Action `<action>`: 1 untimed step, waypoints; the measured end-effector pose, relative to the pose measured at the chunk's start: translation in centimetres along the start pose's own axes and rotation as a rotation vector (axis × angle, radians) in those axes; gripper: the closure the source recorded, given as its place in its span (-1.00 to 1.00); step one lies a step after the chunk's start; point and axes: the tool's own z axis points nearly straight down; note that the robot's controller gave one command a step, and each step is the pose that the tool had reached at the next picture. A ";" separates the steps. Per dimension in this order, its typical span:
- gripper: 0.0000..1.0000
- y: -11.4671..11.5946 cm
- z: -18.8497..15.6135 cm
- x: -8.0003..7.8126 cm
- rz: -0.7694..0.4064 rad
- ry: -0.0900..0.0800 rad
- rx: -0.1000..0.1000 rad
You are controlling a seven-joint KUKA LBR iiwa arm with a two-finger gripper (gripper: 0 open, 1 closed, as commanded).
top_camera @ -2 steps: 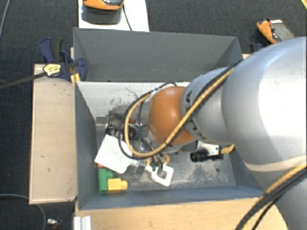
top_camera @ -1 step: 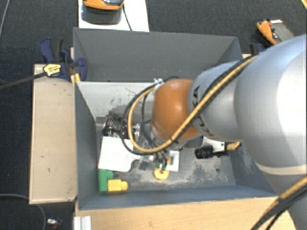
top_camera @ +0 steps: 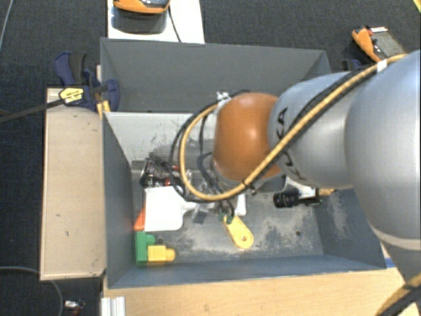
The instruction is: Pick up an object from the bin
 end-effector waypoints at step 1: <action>1.00 0.0 -1.7 0.0 0.000 0.001 0.001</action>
Offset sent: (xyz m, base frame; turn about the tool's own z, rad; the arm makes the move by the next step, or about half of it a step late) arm -0.0004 -0.0003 0.0505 0.0002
